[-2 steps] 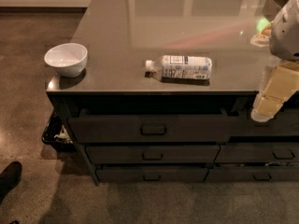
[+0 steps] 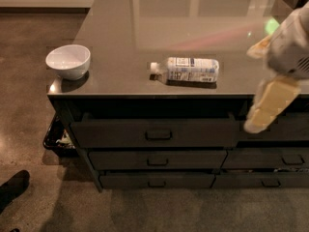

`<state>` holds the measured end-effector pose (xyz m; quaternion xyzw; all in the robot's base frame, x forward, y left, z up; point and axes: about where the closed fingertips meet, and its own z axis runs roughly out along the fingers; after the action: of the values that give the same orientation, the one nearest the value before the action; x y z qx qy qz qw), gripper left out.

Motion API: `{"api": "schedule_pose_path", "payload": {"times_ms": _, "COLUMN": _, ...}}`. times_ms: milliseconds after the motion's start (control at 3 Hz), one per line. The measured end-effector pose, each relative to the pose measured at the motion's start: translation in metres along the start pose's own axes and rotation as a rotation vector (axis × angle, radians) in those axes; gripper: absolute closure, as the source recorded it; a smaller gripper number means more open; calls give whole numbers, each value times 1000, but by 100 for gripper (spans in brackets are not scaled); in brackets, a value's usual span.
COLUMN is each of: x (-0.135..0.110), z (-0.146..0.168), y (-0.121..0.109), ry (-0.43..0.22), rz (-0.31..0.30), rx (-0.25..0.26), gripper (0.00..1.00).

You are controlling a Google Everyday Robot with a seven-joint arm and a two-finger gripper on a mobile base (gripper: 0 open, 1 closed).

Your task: Open top drawer

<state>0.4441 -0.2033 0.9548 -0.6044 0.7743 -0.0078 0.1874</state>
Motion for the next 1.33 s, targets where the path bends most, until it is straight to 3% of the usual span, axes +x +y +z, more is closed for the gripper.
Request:
{"api": "schedule_pose_path", "payload": {"times_ms": 333, "x": -23, "z": 70, "y": 20, "ry": -181, "rz": 6, "rx": -80, "gripper": 0}}
{"api": "schedule_pose_path", "payload": {"times_ms": 667, "x": -59, "z": 143, "y": 18, "ry": -348, "rz": -35, "rx": -199, "gripper": 0}}
{"api": "schedule_pose_path", "payload": {"times_ms": 1000, "x": -59, "z": 143, "y": 18, "ry": -348, "rz": -35, "rx": -199, "gripper": 0}}
{"api": "schedule_pose_path", "payload": {"times_ms": 1333, "x": -57, "z": 167, "y": 25, "ry": -362, "rz": -21, "rx": -222, "gripper": 0}}
